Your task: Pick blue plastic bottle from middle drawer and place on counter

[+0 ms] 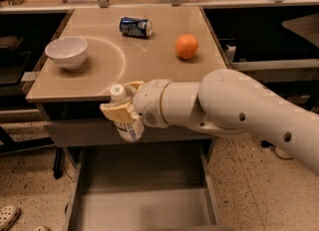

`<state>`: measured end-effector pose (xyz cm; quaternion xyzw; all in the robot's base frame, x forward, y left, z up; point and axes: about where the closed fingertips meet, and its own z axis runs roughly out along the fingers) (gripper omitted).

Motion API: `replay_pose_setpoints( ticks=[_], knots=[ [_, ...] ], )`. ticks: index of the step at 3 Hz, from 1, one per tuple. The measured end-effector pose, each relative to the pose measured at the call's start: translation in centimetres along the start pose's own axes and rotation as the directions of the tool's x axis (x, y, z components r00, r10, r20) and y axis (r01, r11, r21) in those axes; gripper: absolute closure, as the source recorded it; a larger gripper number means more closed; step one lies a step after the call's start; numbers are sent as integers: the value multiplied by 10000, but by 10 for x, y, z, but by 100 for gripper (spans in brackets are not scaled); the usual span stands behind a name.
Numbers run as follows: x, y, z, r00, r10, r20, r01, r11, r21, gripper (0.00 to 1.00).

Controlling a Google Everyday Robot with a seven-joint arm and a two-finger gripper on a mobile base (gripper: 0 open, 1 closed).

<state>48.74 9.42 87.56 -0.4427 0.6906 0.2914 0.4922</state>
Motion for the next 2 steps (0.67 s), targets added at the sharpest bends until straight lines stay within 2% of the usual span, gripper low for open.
replay_pose_setpoints(
  ticks=[2],
  knots=[
    [-66, -12, -30, 9958, -909, 71, 906, 9954, 319, 100]
  ],
)
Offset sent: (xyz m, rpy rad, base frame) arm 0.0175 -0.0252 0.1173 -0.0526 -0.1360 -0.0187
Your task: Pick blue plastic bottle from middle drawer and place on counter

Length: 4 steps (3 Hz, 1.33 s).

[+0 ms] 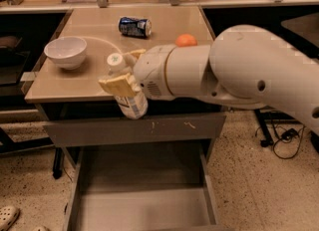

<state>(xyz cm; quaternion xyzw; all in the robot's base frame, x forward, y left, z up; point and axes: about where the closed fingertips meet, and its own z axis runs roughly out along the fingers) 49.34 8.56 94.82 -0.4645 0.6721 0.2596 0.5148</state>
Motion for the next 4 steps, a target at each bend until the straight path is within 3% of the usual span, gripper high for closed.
replay_pose_setpoints(
  ticks=[2, 3, 4],
  knots=[
    [-34, -33, -23, 9994, -328, -54, 330, 9985, 428, 100],
    [-45, -63, -16, 9995, 1, 317, -8, 9997, 230, 100],
    [-55, -90, 4, 9949, 466, 890, -441, 9986, -296, 100]
  ],
)
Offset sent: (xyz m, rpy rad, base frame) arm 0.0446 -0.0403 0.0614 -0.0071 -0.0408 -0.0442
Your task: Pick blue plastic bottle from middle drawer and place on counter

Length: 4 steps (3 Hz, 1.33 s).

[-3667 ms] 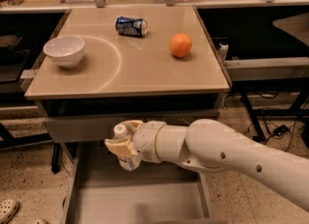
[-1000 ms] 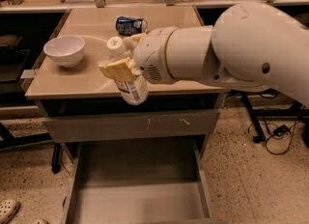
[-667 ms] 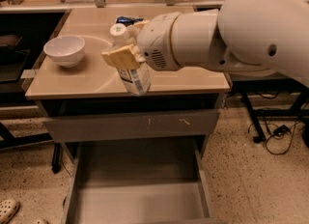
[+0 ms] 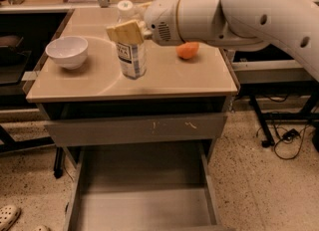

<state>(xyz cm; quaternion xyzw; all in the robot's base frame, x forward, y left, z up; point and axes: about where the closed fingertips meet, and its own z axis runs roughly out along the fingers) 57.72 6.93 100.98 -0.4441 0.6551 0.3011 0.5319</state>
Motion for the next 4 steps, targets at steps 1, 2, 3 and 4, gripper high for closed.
replay_pose_setpoints(
  ticks=[1, 2, 3, 4],
  knots=[
    [-5, -27, 25, 9988, 369, 314, -353, 9982, -486, 100],
    [-7, -48, 48, 9964, 729, 435, -690, 9940, -851, 100],
    [-3, -66, 67, 9941, 1046, 293, -1011, 9894, -1040, 100],
    [10, -81, 83, 9906, 1334, -302, -1360, 9846, -1096, 100]
  ],
)
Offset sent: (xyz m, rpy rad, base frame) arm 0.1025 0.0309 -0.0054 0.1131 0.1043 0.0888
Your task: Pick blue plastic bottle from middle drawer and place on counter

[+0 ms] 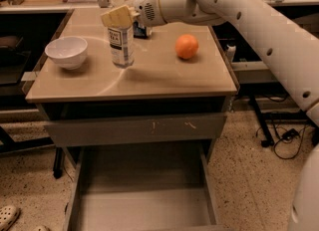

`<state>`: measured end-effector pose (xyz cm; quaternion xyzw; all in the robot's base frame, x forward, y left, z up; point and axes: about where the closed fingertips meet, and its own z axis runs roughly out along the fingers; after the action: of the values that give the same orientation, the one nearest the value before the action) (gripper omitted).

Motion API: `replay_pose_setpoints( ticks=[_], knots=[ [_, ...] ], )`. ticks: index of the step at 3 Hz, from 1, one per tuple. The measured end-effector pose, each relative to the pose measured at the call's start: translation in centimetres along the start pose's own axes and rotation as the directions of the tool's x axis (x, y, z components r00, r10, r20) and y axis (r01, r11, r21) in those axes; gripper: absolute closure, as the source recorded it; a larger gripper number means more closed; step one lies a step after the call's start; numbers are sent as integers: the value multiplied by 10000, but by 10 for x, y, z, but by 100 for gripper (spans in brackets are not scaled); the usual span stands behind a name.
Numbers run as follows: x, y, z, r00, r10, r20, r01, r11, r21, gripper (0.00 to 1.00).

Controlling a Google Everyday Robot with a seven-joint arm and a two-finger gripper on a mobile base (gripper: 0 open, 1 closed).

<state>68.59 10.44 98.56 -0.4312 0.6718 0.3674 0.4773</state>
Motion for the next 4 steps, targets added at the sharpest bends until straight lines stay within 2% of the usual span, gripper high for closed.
replay_pose_setpoints(
  ticks=[1, 2, 3, 4],
  knots=[
    [16, -19, 9, 9970, 460, -621, -458, 9989, 55, 100],
    [36, -41, 19, 9857, 995, -1359, -981, 9950, 169, 100],
    [36, -41, 19, 9857, 996, -1360, -982, 9950, 171, 100],
    [36, -41, 19, 9857, 996, -1360, -982, 9950, 170, 81]
  ],
)
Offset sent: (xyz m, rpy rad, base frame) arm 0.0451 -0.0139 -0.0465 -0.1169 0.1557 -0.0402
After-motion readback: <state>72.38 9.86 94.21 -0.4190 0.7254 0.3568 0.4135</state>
